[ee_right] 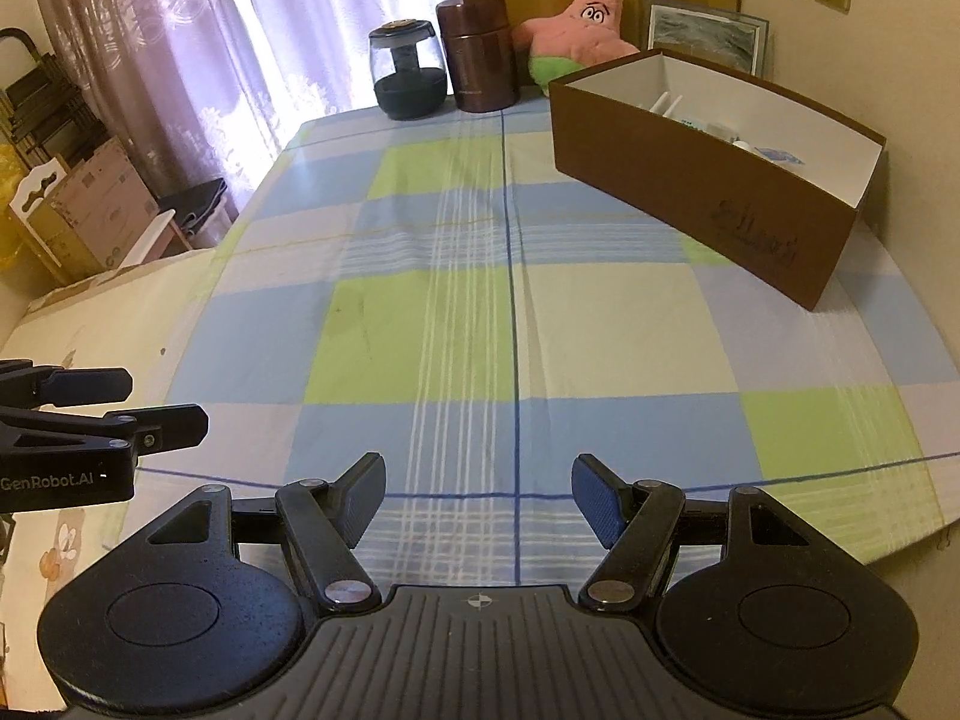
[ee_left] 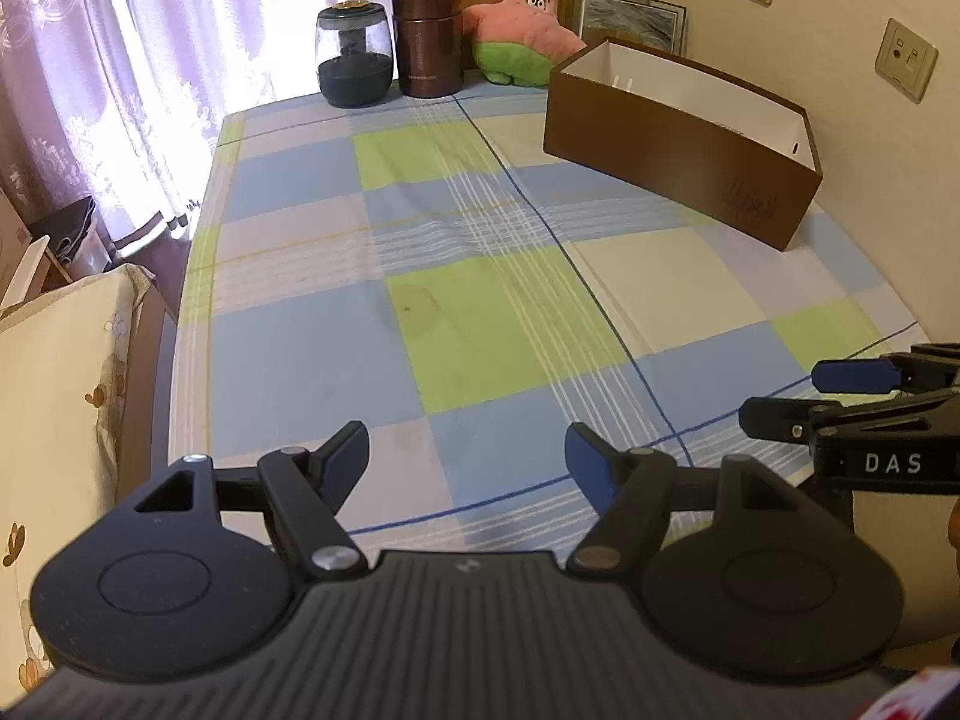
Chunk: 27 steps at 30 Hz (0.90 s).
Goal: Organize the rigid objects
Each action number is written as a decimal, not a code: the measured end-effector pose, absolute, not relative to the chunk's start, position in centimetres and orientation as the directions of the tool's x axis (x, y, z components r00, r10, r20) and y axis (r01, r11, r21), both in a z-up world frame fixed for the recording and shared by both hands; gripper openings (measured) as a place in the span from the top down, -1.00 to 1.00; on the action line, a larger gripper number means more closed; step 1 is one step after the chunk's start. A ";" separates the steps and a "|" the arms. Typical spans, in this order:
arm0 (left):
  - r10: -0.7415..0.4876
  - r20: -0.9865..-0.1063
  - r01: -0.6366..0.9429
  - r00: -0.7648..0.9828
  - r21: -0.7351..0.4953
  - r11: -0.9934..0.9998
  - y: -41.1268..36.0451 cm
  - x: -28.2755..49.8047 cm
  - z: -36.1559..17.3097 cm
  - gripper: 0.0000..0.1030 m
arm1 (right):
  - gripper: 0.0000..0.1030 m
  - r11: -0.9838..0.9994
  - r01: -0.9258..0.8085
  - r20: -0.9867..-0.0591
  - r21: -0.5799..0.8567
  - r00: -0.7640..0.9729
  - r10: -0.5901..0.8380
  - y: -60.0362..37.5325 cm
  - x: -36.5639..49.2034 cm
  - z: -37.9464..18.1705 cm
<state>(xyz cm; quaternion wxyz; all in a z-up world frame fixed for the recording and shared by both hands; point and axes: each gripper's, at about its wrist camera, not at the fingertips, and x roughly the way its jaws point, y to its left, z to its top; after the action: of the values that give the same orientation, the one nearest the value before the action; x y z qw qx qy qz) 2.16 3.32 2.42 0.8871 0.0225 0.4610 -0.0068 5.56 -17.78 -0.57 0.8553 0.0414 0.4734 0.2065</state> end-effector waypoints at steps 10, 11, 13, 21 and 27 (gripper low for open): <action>0.007 -0.814 0.032 0.581 0.032 0.999 3.4 1.2 2.6 -0.34 | -0.28 0.912 -0.315 -0.792 0.263 0.469 0.390 -17.4 4.9 -0.4; 0.007 -0.813 0.033 0.582 0.032 0.999 3.4 1.2 2.6 -0.34 | -0.28 0.912 -0.316 -0.792 0.263 0.469 0.391 -17.4 4.8 -0.4; 0.003 -0.814 0.035 0.581 0.029 0.999 3.4 1.1 2.6 -0.34 | -0.28 0.912 -0.316 -0.792 0.263 0.469 0.391 -17.4 4.8 -0.4; -0.002 -0.813 0.042 0.583 0.027 0.999 3.2 1.1 2.6 -0.34 | -0.28 0.913 -0.313 -0.793 0.263 0.469 0.389 -17.3 4.6 -0.3; -0.005 -0.813 0.045 0.583 0.026 0.999 3.0 1.0 2.6 -0.34 | -0.28 0.913 -0.311 -0.794 0.263 0.468 0.388 -17.3 4.5 -0.3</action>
<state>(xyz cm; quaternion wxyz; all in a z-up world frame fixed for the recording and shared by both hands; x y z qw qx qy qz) 1.04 3.04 2.56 0.8893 0.0219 0.4565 -0.0139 4.54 -17.34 -0.28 0.8559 0.0408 0.4734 0.2041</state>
